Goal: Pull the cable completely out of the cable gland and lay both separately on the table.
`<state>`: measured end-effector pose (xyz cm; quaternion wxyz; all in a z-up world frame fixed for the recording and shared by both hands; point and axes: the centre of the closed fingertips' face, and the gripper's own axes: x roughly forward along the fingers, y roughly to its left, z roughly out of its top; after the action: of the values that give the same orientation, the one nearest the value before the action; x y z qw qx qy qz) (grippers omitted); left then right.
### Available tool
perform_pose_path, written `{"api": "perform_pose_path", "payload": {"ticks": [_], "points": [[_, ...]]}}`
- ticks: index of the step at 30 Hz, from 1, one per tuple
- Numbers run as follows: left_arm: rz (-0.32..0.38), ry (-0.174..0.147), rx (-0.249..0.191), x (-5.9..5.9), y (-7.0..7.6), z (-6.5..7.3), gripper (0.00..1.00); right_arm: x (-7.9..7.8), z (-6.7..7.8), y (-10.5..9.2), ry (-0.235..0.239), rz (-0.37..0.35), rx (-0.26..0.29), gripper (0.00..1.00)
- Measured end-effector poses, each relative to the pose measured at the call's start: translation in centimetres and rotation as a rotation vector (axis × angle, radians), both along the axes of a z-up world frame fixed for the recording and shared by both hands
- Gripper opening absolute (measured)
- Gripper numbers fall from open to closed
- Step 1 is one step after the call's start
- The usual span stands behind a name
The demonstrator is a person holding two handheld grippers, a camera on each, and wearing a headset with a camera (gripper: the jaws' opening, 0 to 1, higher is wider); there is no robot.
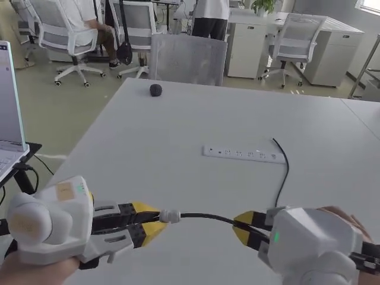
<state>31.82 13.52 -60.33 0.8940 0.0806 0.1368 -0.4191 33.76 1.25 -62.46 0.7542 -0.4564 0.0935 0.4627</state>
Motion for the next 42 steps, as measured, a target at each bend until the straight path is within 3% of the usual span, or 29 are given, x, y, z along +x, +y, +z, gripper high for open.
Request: {"api": "perform_pose_path", "payload": {"ticks": [11, 20, 32, 37, 42], "points": [[0.010, -0.004, 0.002, 0.1, 0.4, 0.1, 0.13, 1.1, -1.0, -4.4, -0.004, -0.078, -0.043, 0.00], [0.025, -0.007, -0.004, 0.3, 0.9, 0.4, 0.13, 2.1, -1.2, -7.8, 0.009, -0.166, -0.047, 0.00], [0.030, -0.011, -0.014, 0.4, 0.8, 0.8, 0.13, 1.9, -1.1, -7.0, -0.011, -0.169, -0.052, 0.00], [0.025, -0.004, -0.014, 0.3, 0.7, 0.5, 0.13, 1.7, -0.9, -5.8, -0.021, -0.149, -0.033, 0.15], [0.012, -0.004, -0.021, 0.2, -0.1, 0.6, 0.13, 1.4, -0.5, -3.9, -0.033, -0.114, -0.018, 0.17]]}}
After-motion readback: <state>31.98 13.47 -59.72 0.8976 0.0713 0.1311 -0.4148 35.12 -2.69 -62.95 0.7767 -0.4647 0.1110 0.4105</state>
